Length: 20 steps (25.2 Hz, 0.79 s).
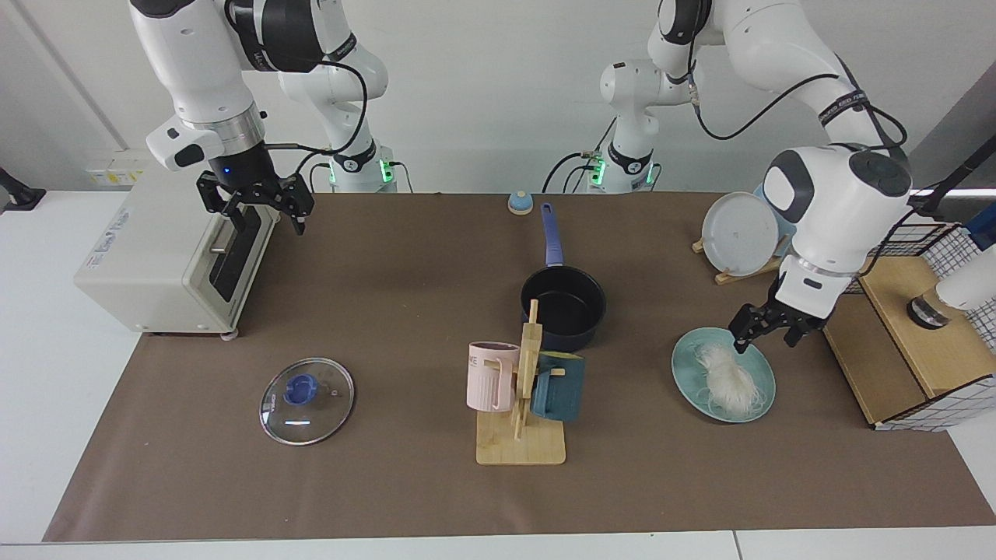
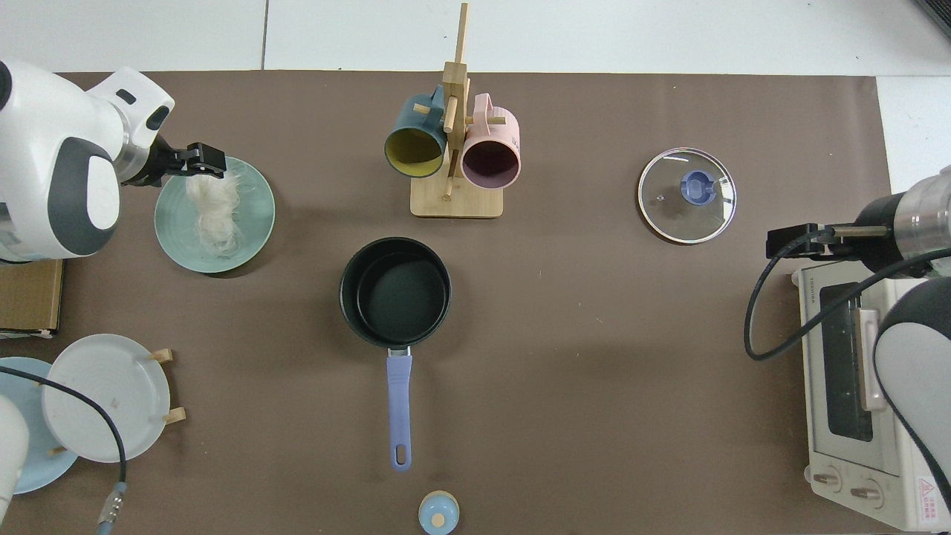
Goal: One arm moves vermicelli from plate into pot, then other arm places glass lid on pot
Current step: 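Grasp the white vermicelli with the left gripper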
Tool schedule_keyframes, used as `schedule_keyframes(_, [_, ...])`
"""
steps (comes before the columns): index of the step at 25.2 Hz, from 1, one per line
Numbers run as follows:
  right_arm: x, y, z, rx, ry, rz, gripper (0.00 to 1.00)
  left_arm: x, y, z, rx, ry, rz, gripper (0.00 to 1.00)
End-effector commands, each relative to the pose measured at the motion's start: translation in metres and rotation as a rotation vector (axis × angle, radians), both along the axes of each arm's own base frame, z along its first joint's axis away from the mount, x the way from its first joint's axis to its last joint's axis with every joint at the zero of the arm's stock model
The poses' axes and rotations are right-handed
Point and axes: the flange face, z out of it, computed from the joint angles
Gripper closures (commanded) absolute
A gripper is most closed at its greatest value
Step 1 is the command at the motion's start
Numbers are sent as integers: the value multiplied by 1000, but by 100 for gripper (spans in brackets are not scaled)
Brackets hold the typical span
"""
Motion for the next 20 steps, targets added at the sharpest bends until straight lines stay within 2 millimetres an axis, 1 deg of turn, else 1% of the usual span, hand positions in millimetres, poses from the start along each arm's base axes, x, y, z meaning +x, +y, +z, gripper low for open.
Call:
schedule_keyframes(1, [0, -3, 2, 21, -7, 26, 0, 6, -2, -26, 17, -9, 12, 0])
schedule_keyframes(4, [-1, -3, 3, 21, -8, 26, 0, 6, 1, -36, 17, -10, 15, 0])
schedule_keyframes(7, [0, -3, 2, 21, -7, 25, 0, 3, 1, -58, 17, 11, 17, 0])
schedule_keyframes(10, [-1, -3, 3, 21, -8, 26, 0, -5, 4, -76, 15, 31, 28, 0])
schedule_keyframes(12, [-1, -3, 3, 21, -8, 25, 0, -7, 5, -82, 12, 18, 35, 0])
schedule_keyframes(16, [-1, -3, 3, 21, -8, 25, 0, -7, 5, -85, 7, 13, 47, 0])
schedule_keyframes(18, [-1, -3, 3, 21, -8, 25, 0, -8, 8, -87, 7, 16, 50, 0])
schedule_keyframes(20, [0, -3, 2, 21, -7, 25, 0, -9, 7, -91, 6, 21, 53, 2])
